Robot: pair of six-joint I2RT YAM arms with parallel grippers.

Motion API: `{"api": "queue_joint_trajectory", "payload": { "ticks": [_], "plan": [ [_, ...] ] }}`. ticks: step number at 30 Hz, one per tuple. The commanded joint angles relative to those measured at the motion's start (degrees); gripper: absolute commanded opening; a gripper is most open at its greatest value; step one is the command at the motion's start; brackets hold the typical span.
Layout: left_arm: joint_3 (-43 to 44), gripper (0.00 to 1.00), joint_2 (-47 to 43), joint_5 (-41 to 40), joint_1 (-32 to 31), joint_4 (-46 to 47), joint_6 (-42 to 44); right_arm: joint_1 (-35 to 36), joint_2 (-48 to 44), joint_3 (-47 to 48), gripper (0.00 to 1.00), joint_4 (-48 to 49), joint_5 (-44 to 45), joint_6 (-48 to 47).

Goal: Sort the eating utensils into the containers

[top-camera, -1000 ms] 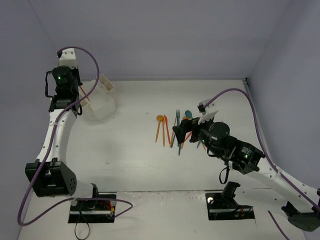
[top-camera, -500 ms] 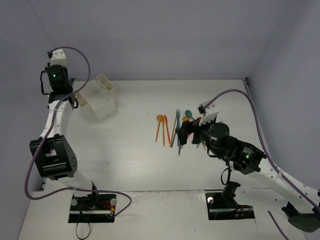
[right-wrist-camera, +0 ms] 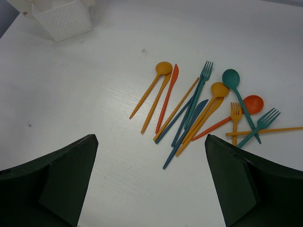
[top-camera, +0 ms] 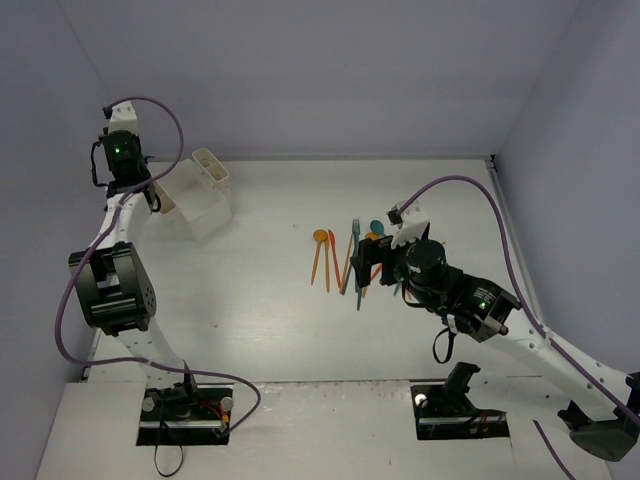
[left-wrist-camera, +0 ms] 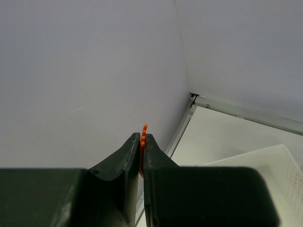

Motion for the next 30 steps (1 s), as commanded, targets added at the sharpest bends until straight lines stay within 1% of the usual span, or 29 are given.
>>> {"api": "queue_joint_trajectory", "payload": {
  "ticks": [1, 6, 10, 13, 16, 20, 23, 26, 30],
  "plan": [
    [2.2, 0.00, -0.4, 1.8, 1.1, 6.2, -2.7, -0.8, 1.4, 1.6, 0.94, 2.3, 1.2, -0.5],
    [0.5, 0.02, 1.8, 5.1, 3.2, 6.2, -7.0, -1.4, 2.3, 1.5, 0.94, 2.3, 1.0, -0.9],
    [-0.1, 0.04, 2.5, 7.7, 3.6, 6.2, -7.9, -1.9, 2.9, 1.5, 0.94, 2.3, 0.7, -1.0],
    [-0.7, 0.12, 2.7, 8.7, 3.6, 6.1, -7.9, -2.4, 3.3, 1.2, 0.94, 2.3, 0.2, -1.0],
    [-1.2, 0.23, 2.5, 9.4, 3.6, 6.0, -8.1, -3.0, 3.4, 0.9, 0.94, 2.3, 0.1, -0.9],
    [-2.2, 0.38, 1.7, 10.2, 3.7, 6.0, -10.4, -3.7, 3.0, 0.0, 0.94, 2.3, -0.1, -0.3],
    [-2.8, 0.55, -0.2, 10.3, 3.7, 5.9, -11.1, -5.2, 2.8, -0.5, 0.92, 2.2, -0.3, 0.9],
    [-3.6, 0.67, -3.5, 10.5, 3.7, 5.9, -11.8, -7.0, 3.1, -0.7, 0.91, 2.1, -1.0, 2.5],
    [-4.4, 0.77, -9.0, 11.7, 3.7, 4.5, -13.5, -10.6, 3.4, -1.0, 0.89, 1.6, -1.8, 4.2]
  ]
}}
